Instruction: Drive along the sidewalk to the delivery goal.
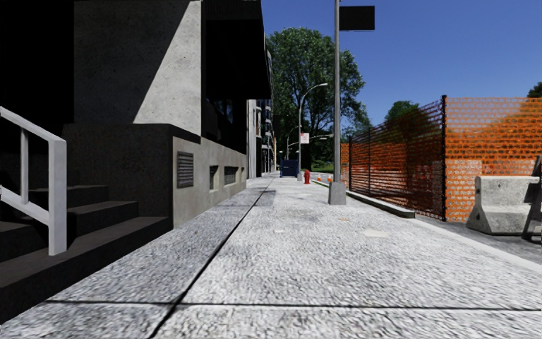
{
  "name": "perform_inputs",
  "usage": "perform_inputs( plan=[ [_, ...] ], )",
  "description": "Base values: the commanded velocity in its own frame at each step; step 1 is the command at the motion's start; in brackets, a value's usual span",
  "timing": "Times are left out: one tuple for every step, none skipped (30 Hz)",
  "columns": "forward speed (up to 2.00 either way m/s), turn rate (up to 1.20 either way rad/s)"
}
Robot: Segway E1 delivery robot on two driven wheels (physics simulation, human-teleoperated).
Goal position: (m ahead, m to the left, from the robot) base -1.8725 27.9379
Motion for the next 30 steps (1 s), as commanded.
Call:
perform_inputs(
  plan=[
    [2.00,0.00],
    [2.00,0.00],
    [2.00,0.00],
    [2.00,0.00],
    [2.00,0.00],
    [2.00,0.00],
    [2.00,0.00],
    [2.00,0.00],
    [2.00,0.00],
    [2.00,0.00],
    [2.00,0.00],
    [2.00,0.00],
    [2.00,0.00],
    [2.00,0.00],
    [2.00,0.00],
    [2.00,0.00],
    [2.00,0.00],
    [2.00,0.00],
    [2.00,0.00],
    [2.00,0.00],
    [2.00,0.00],
    [2.00,0.00],
    [2.00,0.00],
    [2.00,0.00],
    [2.00,0.00],
    [2.00,0.00],
    [2.00,0.00],
    [2.00,0.00],
    [2.00,0.00],
    [2.00,0.00]
  ],
)
